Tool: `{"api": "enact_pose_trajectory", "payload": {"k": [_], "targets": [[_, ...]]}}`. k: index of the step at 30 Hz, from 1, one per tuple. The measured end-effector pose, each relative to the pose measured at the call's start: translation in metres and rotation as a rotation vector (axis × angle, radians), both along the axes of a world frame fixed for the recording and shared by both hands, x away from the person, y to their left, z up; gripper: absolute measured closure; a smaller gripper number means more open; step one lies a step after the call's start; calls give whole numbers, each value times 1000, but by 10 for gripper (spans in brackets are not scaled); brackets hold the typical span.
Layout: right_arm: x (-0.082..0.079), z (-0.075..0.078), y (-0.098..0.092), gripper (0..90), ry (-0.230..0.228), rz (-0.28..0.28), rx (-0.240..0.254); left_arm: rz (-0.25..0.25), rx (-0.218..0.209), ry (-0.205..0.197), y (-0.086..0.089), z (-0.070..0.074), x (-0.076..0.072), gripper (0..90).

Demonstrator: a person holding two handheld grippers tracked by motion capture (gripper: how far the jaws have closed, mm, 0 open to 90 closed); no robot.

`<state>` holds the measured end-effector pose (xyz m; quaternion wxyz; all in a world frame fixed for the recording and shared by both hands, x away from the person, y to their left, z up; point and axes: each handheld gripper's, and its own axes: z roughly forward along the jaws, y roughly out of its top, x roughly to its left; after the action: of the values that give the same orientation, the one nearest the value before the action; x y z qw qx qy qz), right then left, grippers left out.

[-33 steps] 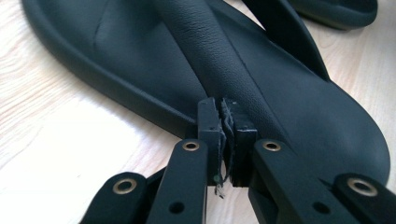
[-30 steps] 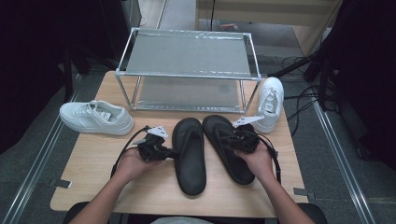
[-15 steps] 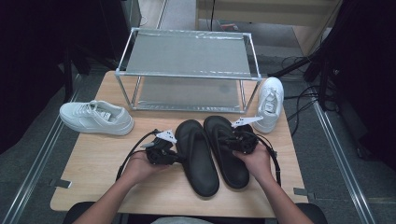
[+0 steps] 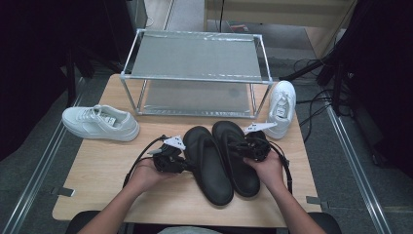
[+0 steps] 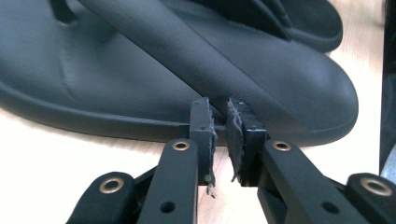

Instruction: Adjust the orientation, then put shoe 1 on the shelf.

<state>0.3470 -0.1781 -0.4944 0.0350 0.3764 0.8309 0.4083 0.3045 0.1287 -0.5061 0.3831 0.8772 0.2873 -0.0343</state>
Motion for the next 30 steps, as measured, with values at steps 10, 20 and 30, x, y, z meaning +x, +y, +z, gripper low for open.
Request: {"api": "enact_pose_trajectory", "payload": {"k": [10,20,30], "targets": [[-10,8,-7,722,-50,-18,74,53,-21,-9,18,9,3,795],[-16,11,-5,556,-64,-28,85,80,-28,0,29,14,5,738],[-28,13,2,478,-77,-24,69,103,-25,-46,35,22,9,480]]}}
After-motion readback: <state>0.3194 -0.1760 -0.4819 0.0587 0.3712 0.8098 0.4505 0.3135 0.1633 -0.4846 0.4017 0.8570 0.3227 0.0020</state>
